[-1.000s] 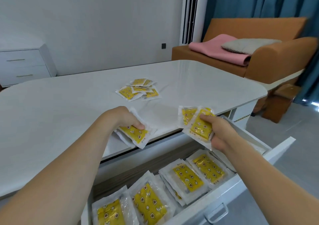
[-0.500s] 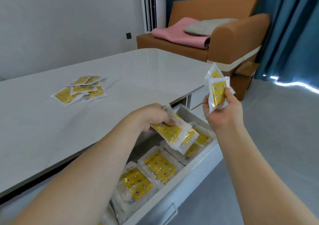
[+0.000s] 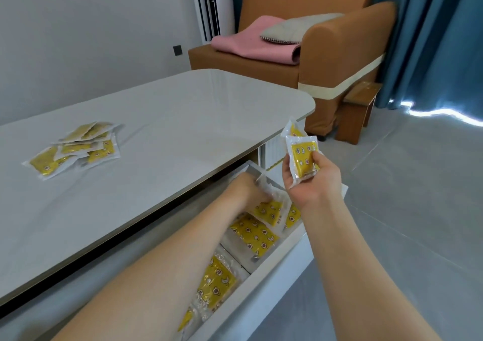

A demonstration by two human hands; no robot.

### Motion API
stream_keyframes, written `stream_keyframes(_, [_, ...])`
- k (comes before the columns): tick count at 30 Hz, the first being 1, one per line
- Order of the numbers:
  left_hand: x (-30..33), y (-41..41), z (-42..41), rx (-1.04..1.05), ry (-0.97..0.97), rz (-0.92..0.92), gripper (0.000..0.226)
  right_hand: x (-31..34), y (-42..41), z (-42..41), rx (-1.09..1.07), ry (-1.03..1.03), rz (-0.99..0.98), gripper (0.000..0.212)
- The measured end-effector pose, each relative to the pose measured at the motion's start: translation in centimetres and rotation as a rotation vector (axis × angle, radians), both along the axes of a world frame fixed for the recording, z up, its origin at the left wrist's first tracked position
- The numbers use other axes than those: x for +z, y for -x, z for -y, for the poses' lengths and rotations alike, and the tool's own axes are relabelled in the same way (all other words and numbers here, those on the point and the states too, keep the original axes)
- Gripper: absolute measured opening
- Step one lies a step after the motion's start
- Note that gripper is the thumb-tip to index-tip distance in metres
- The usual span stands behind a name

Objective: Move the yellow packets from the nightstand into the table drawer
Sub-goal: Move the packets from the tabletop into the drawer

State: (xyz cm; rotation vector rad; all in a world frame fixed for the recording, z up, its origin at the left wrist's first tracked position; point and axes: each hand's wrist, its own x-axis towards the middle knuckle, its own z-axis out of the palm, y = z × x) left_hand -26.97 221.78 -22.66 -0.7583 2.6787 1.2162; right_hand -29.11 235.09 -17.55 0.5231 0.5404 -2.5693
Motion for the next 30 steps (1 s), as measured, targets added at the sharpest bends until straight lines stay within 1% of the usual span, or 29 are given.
stream_keyframes(3, [0.2,-0.6,0.1,-0.041,0.051,-0.015,0.027,-0.3,0.2,0.4,0.013,-0.001,0.013,0.018])
stream_keyframes(4, [0.7,-1.1,0.5,-0.030,0.016,-0.015,0.026,-0.4,0.3,0.6,0.018,-0.016,0.017,0.018])
stream_keyframes(7, [2.2,-2.9,2.7,-0.034,-0.222,-0.024,0.029,-0.5,0.4,0.8,0.029,-0.080,0.030,0.013])
stream_keyframes(8, [2.6,-3.5,3.3,-0.056,-0.269,-0.011,0.028,-0.5,0.4,0.8,0.033,-0.096,0.033,0.012])
stream_keyframes(10, [2.6,-4.5,4.0,-0.100,-0.306,0.050,0.027,-0.4,0.4,0.9,0.041,-0.123,0.039,0.010])
stream_keyframes(11, [2.3,-4.8,4.0,-0.127,-0.291,0.089,0.026,-0.4,0.4,0.9,0.044,-0.142,0.038,0.009])
stream_keyframes(12, [1.8,-5.2,3.6,-0.162,-0.261,0.117,0.025,-0.4,0.5,1.0,0.053,-0.166,0.034,0.010])
stream_keyframes(13, [1.3,-5.5,3.0,-0.203,-0.189,0.122,0.023,-0.4,0.5,1.0,0.068,-0.195,0.029,0.011])
stream_keyframes(14, [0.8,-5.7,2.5,-0.232,-0.059,0.107,0.026,-0.3,0.4,1.1,0.091,-0.228,0.020,0.013])
stream_keyframes(15, [0.5,-5.9,2.2,-0.255,0.131,0.080,0.035,-0.1,0.3,1.1,0.121,-0.267,0.005,0.014])
stream_keyframes(16, [0.4,-6.1,2.0,-0.253,0.322,0.027,0.049,-0.1,0.2,1.1,0.157,-0.313,-0.015,0.015])
stream_keyframes(17, [0.5,-6.4,2.2,-0.214,0.440,-0.039,0.062,-0.1,0.1,1.1,0.199,-0.361,-0.046,0.018])
stream_keyframes(18, [1.0,-6.9,2.4,-0.160,0.472,-0.102,0.067,0.0,0.0,1.0,0.247,-0.408,-0.093,0.022])
stream_keyframes(19, [1.5,-7.5,2.9,-0.104,0.438,-0.149,0.062,0.0,0.0,0.9,0.300,-0.461,-0.157,0.026])
stream_keyframes(20, [1.9,-8.3,3.3,-0.060,0.370,-0.169,0.049,0.0,0.1,0.8,0.360,-0.514,-0.240,0.029])
stream_keyframes(21, [2.0,-9.1,4.0,-0.011,0.258,-0.175,0.035,0.1,0.0,0.6,0.427,-0.564,-0.325,0.031])
stream_keyframes(22, [2.1,-10.0,4.5,0.064,0.063,-0.182,0.024,0.1,-0.1,0.6,0.507,-0.612,-0.403,0.032])
stream_keyframes(24, [2.6,-12.0,5.0,0.190,-0.467,-0.216,0.023,0.1,-0.7,0.7,0.699,-0.703,-0.537,0.033])
stream_keyframes(25, [2.9,-12.9,5.3,0.213,-0.669,-0.236,0.025,0.1,-1.2,0.9,0.802,-0.730,-0.589,0.031])
stream_keyframes(26, [3.1,-13.9,5.6,0.210,-0.789,-0.249,0.027,0.0,-1.8,1.3,0.902,-0.747,-0.629,0.030])
stream_keyframes(27, [3.2,-14.7,5.9,0.183,-0.831,-0.245,0.027,-0.1,-2.4,1.6,0.994,-0.761,-0.659,0.029])
stream_keyframes(28, [3.4,-15.4,6.0,0.141,-0.815,-0.223,0.026,-0.2,-2.9,1.9,1.068,-0.779,-0.684,0.029])
stream_keyframes(30, [3.5,-16.4,6.1,0.076,-0.703,-0.175,0.024,-0.1,-3.9,2.5,1.149,-0.817,-0.719,0.030])
